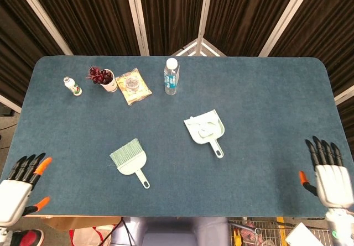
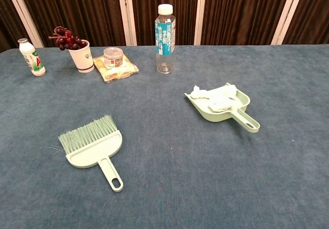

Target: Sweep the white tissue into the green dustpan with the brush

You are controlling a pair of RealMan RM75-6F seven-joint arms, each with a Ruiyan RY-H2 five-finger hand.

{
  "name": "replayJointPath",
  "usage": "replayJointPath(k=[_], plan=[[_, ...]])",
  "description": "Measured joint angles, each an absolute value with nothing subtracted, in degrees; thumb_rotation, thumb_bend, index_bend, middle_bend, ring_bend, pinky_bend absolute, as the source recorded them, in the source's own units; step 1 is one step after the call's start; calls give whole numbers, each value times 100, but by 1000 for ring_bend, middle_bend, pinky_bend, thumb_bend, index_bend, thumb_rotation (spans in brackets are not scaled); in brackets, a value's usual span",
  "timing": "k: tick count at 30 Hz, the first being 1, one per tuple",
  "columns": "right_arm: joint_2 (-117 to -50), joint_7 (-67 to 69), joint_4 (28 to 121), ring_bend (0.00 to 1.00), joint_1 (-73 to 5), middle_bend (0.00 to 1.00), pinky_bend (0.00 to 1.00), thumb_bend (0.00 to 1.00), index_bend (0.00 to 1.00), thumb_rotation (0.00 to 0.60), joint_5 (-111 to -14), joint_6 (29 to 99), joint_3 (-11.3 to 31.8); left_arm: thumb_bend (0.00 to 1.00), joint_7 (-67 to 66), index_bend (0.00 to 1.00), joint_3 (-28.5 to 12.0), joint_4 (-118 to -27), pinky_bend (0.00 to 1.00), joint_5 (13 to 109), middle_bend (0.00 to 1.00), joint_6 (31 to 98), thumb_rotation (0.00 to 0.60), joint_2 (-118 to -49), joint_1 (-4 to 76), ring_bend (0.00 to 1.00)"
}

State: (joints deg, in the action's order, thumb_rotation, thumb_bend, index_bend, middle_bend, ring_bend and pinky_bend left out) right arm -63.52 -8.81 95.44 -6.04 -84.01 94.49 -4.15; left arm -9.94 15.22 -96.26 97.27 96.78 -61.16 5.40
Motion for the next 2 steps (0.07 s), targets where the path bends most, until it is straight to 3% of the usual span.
replayJointPath(k=[2], plan=[[-6262,-772,9435,0,-459,0,11,385,0,600,-8488,9540,-489,0,-873,0,1526,-9390,6,9778,0,9776,600,-6122,394,0]])
